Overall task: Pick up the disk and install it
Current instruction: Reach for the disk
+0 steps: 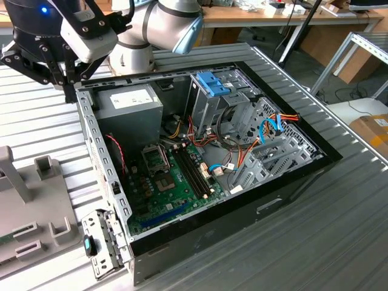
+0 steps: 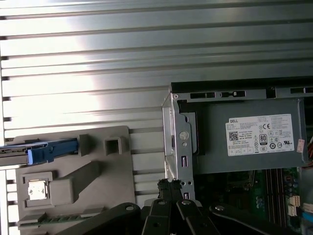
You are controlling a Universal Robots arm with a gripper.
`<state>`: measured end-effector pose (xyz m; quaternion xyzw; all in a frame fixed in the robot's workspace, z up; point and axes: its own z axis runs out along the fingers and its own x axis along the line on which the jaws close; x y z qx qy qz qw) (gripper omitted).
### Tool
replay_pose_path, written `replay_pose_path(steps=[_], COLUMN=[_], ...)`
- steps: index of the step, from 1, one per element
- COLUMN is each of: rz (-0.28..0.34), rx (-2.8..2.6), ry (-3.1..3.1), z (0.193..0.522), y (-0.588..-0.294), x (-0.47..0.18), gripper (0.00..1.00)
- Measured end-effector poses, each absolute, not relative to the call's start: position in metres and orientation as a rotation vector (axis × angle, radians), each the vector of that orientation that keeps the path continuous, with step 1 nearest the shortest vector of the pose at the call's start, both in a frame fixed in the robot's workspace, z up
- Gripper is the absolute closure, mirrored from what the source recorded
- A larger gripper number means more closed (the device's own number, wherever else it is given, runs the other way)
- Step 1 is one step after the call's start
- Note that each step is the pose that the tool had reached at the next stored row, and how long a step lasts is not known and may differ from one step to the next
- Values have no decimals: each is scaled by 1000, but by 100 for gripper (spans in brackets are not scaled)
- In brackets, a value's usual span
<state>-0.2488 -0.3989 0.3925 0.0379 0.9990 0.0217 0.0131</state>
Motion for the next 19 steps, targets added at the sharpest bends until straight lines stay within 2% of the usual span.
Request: replay_pose_path(steps=[19], rz=[68], rx=[118], ry=[3113], z=[393], y=[-399], x=[-284], gripper=[89])
